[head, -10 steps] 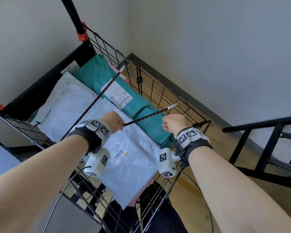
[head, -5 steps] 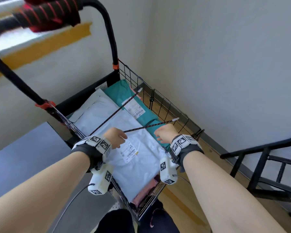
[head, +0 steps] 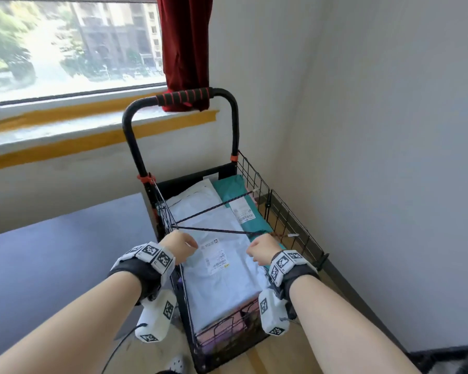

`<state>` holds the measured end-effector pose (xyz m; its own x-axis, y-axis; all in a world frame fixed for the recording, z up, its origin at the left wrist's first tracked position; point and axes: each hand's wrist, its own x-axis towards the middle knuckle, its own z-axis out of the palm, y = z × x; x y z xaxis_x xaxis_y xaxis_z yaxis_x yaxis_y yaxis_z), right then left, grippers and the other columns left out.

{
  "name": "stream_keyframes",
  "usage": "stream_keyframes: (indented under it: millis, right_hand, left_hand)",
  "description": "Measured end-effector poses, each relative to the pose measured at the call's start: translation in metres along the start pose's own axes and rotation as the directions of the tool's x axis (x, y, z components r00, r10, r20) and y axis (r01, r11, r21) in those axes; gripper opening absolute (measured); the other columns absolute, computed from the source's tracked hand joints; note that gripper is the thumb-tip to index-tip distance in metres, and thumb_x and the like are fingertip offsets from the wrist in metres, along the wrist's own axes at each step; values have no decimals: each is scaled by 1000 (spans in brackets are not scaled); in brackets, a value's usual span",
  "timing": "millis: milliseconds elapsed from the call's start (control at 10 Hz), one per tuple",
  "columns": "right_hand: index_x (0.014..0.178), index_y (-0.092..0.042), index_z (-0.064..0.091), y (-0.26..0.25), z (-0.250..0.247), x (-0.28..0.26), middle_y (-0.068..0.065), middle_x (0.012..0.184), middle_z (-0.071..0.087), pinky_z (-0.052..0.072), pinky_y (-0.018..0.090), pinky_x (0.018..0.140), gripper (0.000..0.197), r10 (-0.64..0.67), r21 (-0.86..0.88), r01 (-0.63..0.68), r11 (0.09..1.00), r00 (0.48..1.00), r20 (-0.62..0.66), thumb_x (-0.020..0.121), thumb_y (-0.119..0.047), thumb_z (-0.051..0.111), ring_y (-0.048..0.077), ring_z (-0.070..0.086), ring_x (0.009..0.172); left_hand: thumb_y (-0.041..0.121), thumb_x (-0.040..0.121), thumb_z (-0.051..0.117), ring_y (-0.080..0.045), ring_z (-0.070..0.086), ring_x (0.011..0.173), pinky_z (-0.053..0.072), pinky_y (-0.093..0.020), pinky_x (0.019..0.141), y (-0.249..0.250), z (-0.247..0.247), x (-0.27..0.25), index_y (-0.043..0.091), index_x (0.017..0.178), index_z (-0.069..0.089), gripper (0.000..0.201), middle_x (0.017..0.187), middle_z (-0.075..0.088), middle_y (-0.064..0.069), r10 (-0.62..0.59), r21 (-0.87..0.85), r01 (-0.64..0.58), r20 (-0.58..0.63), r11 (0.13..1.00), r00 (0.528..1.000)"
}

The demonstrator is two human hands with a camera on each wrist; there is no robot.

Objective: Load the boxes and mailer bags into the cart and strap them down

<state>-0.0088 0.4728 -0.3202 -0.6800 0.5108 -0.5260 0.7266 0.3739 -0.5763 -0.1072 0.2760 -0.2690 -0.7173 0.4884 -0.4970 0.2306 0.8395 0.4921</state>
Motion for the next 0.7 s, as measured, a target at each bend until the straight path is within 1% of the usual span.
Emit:
stream_keyframes:
  millis: [100, 200, 300, 400, 500, 600, 700]
  right_hand:
    - [69, 3, 60, 15, 1, -21, 12, 69, 42, 34, 29, 60, 15, -93, -56, 98, 994, 991, 93, 81, -2, 53, 21, 40, 68]
    - [56, -11, 40, 27, 0, -37, 8, 62, 34, 30, 30, 60, 30, -129, -103, 143, 984, 982, 135, 83, -3, 51, 23, 36, 67]
    - [72, -14, 52, 29, -2, -58, 7, 73, 50, 39, 27, 65, 13, -164, -182, 205, 962, 963, 214, 84, -11, 55, 24, 47, 71]
    - [83, -17, 58, 24, -5, -81, 6, 85, 58, 45, 27, 74, 2, -213, -220, 281, 934, 934, 288, 84, -15, 58, 23, 52, 79]
    - [72, -20, 57, 16, 0, -100, 6, 83, 57, 45, 27, 74, 13, -280, -218, 354, 909, 909, 310, 83, -15, 59, 22, 52, 78]
    - [76, -8, 61, 7, 2, -119, 7, 73, 50, 38, 27, 63, 11, -317, -220, 392, 893, 897, 307, 85, -12, 55, 20, 47, 71]
    - [77, -2, 62, -2, 3, -136, -1, 79, 38, 41, 28, 63, 17, -385, -204, 448, 871, 878, 284, 88, -10, 52, 20, 45, 70]
  left_hand:
    - [12, 92, 50, -21, 63, 88, 48, -22, 73, 2, 23, -39, 11, 109, 68, 25, 111, 67, -7, -58, -5, 58, -78, 998, 995]
    - [13, 92, 51, -19, 62, 92, 50, -25, 84, 2, 42, -77, 11, 108, 70, 25, 112, 67, -4, -119, -39, 115, -152, 993, 981]
    - [13, 89, 51, -21, 63, 97, 50, -27, 89, -3, 59, -116, 13, 104, 71, 25, 110, 69, -6, -200, -63, 191, -205, 980, 958]
    - [14, 88, 52, -22, 63, 103, 48, -26, 89, -5, 67, -153, 12, 102, 72, 24, 109, 70, -6, -264, -66, 256, -240, 965, 934]
    - [14, 88, 51, -22, 62, 106, 47, -26, 89, -7, 67, -180, 12, 105, 70, 26, 112, 68, -6, -294, -77, 284, -289, 956, 911]
    - [13, 88, 49, -22, 63, 105, 48, -26, 90, -4, 55, -203, 13, 106, 70, 27, 110, 69, -6, -320, -81, 311, -324, 947, 890]
    - [15, 88, 50, -22, 64, 100, 51, -31, 91, 2, 38, -218, 13, 105, 70, 26, 105, 71, -6, -312, -108, 294, -386, 950, 868]
